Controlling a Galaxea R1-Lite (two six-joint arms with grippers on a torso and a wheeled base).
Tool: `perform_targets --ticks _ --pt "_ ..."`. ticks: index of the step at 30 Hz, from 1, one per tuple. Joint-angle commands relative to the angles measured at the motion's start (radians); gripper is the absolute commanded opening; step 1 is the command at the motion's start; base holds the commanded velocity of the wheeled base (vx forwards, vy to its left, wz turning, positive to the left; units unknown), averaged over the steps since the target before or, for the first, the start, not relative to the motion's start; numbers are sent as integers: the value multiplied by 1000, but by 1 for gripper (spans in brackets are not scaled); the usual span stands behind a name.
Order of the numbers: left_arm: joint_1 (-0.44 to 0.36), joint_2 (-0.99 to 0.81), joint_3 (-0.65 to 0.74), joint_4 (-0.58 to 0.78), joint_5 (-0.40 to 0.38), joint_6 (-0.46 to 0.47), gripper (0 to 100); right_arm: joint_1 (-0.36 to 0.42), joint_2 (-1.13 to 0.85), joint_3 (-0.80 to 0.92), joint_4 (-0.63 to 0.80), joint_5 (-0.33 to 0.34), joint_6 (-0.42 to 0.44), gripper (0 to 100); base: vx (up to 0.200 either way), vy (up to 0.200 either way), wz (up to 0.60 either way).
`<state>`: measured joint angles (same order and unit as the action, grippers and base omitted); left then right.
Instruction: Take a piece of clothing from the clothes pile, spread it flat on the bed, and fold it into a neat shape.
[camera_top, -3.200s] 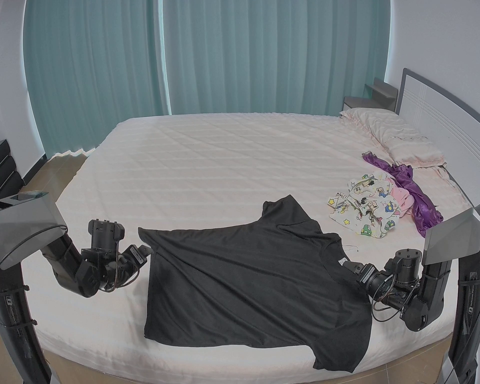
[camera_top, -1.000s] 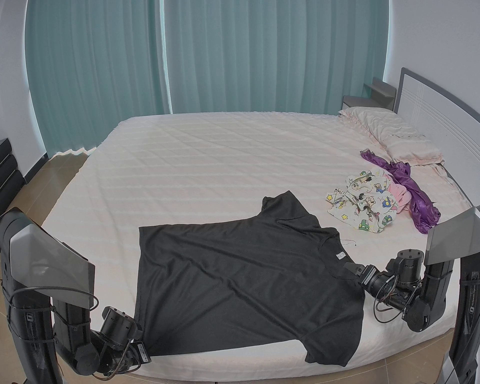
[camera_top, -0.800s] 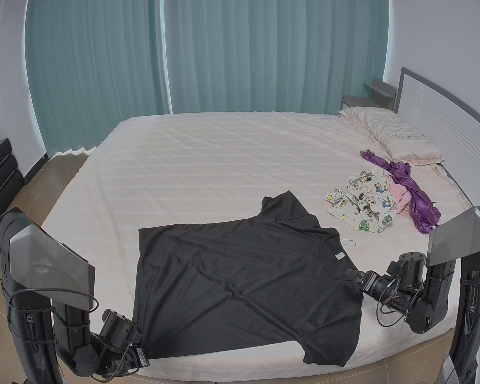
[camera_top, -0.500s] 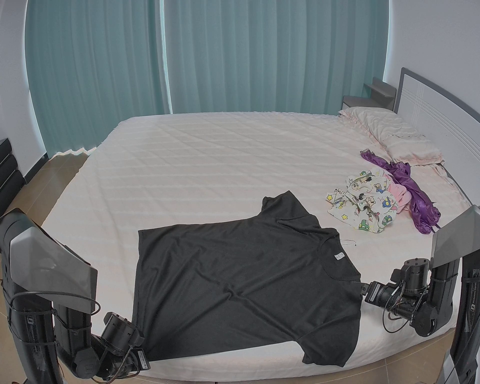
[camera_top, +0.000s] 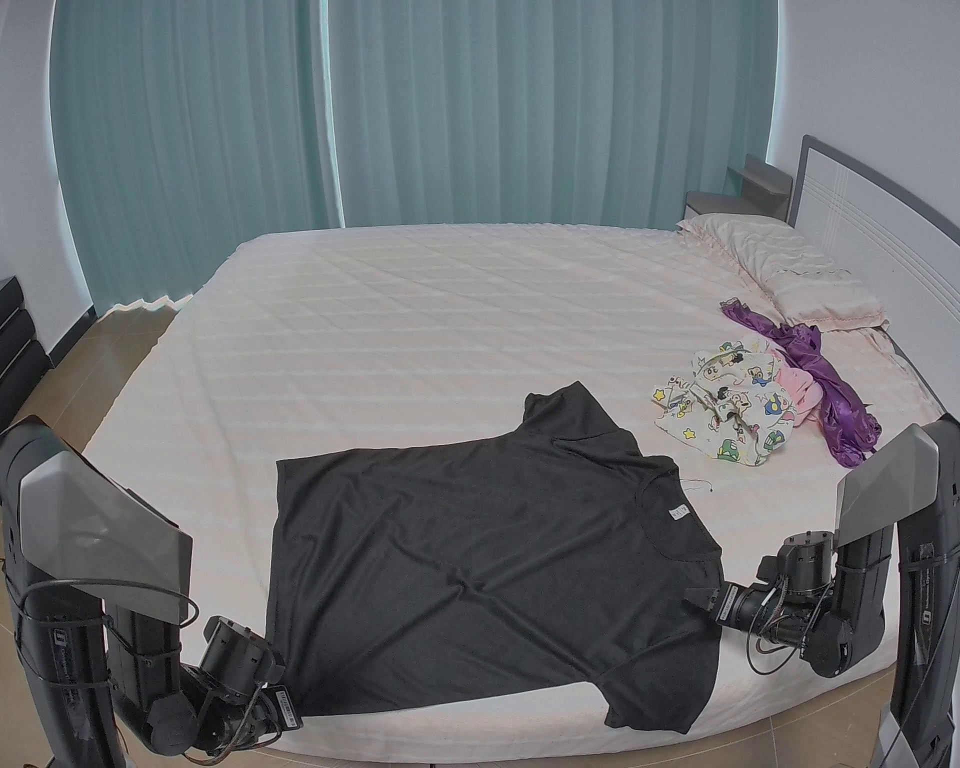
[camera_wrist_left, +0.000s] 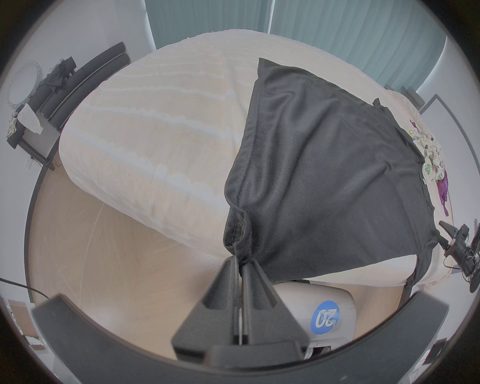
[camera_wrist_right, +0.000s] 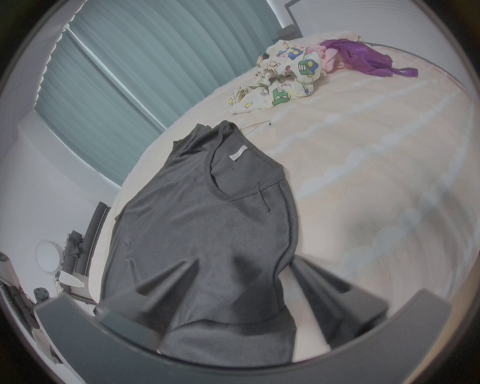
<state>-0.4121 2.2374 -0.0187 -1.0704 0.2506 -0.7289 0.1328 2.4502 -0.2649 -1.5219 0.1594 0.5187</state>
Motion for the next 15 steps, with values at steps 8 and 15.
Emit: perform_targets --ticks 8,15 --pt "78 -7 -43 -5 -1 -1 0 -78 -14 -183 60 -7 21 0 0 0 0" --pt "101 7 -66 -26 -33 -6 0 -96 -27 -267 80 17 63 0 0 0 0"
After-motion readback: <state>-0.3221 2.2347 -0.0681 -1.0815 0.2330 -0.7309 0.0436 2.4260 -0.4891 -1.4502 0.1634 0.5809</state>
